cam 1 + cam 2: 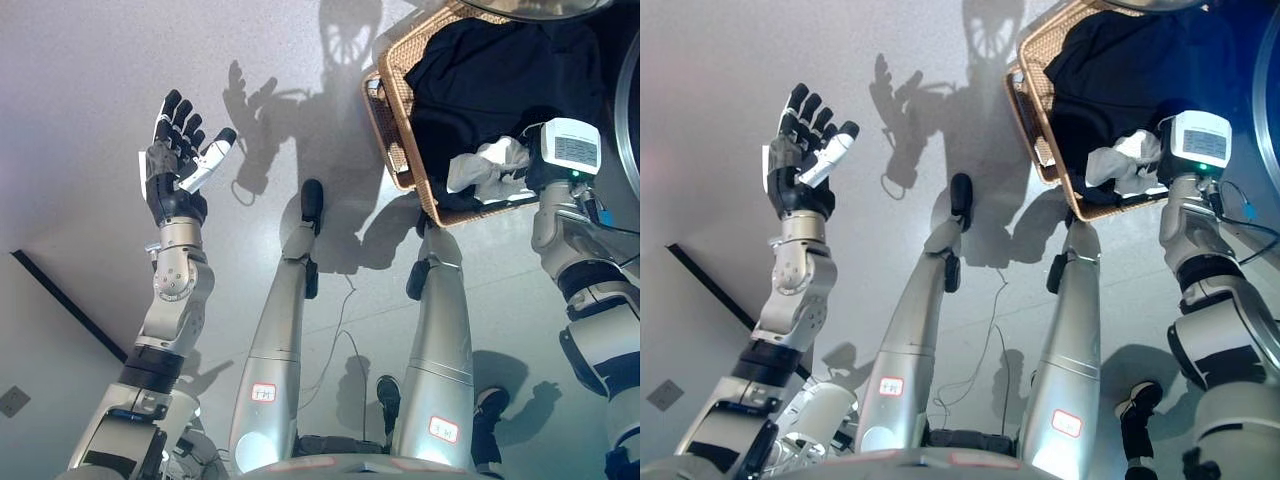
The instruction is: Put the clothes in the basket into the washing machine.
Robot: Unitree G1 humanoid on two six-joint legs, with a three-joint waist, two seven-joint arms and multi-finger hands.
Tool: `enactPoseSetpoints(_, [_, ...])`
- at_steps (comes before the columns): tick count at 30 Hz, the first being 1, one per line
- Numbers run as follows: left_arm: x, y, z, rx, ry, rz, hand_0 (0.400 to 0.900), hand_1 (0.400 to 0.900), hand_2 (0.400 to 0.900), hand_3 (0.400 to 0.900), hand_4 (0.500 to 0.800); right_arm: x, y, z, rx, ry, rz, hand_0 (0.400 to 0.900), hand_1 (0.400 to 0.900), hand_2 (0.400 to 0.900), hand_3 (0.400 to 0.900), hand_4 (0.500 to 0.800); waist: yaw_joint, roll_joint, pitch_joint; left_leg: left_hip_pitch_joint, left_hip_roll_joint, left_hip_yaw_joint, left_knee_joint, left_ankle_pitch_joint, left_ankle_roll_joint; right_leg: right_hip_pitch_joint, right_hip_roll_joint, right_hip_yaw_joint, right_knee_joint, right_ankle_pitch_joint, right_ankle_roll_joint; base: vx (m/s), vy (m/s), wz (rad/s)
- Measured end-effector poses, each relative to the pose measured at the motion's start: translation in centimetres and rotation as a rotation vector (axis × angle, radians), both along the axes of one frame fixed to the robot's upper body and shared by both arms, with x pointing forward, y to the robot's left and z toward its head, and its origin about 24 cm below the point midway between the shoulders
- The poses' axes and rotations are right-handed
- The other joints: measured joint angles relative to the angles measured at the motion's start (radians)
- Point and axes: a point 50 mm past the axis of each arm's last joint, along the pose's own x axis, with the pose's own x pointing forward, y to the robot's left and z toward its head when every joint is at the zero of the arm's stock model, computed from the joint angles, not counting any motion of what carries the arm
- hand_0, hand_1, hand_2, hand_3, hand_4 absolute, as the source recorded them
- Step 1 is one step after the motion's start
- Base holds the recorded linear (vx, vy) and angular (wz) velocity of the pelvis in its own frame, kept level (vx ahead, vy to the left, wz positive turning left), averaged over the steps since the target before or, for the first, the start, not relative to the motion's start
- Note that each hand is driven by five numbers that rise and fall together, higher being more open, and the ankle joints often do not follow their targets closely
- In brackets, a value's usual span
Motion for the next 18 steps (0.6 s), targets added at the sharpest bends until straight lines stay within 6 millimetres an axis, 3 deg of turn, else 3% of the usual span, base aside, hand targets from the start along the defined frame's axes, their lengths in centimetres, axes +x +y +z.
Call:
enactPoseSetpoints(8, [0.0,0.1,0.0,-0.001,0.001,0.002,0.9,0.9,0.9,0.9,0.8,-0.2,-0.3,-0.4,0.095,-0.032,-0.023,0.4,0.4,0.4,0.4,0.5,0.003,0.0,0.0,0.011,0.001,0.008,-0.003,0.0,0.0,0.01,-0.001,0.001,-0.004,0.005,0.0,0.01,0.004,-0.04])
enactPoseSetpoints(14, [0.1,0.6,-0.6,-0.001,0.024,0.025,0.9,0.9,0.9,0.9,0.8,-0.8,0.1,-3.5,0.281,-0.01,-0.063,0.4,0.4,0.4,0.4,0.5,0.001,0.001,-0.004,0.14,0.001,0.036,-0.037,-0.009,0.014,0.129,-0.001,0.022,-0.056,0.019,-0.003,0.01,0.045,-0.12])
enactPoseSetpoints(18, [0.4,1.3,-1.3,-0.007,0.05,0.06,0.9,0.9,0.9,0.9,0.8,-0.8,0.8,-4.8,0.506,-0.064,-0.074,0.4,0.4,0.4,0.4,0.5,-0.019,0.001,-0.005,0.2,-0.001,0.061,-0.049,-0.015,0.026,0.197,-0.006,0.029,-0.105,0.039,0.012,0.04,0.046,-0.14])
